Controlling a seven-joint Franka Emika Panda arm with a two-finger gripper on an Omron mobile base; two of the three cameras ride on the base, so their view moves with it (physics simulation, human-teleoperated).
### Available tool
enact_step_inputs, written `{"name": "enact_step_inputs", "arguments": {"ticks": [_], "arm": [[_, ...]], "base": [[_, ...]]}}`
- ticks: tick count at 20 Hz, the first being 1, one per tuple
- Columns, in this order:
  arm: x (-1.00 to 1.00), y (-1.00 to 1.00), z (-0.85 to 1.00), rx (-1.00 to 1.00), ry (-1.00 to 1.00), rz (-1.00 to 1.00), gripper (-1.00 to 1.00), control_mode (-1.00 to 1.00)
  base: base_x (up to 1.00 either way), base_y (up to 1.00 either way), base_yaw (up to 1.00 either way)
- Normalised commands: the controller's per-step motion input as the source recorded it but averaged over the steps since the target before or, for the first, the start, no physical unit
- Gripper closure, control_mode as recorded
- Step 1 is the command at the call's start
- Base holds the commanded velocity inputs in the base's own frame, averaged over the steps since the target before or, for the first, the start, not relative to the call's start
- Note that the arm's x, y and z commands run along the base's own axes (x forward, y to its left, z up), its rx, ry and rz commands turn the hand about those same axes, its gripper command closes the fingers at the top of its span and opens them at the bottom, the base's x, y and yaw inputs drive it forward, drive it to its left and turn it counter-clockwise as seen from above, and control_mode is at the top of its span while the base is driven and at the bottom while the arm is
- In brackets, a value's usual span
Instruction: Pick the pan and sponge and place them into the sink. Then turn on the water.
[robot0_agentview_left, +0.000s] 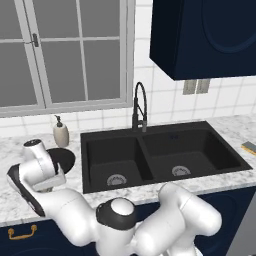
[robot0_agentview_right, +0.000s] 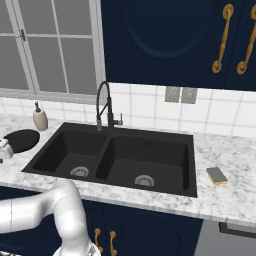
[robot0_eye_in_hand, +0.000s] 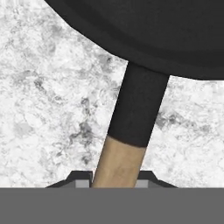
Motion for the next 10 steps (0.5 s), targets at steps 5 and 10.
{"name": "enact_step_inputs", "arguments": {"ticks": [5,10], "arm": [[-0.22,-0.84,0.27,0.01,-0.19,0.2,1.0,-1.0],[-0.41,-1.0,0.66,0.01,-0.19,0.4,1.0,-1.0]], "base": [[0.0,0.0,0.0],[0.0,0.0,0.0]]}}
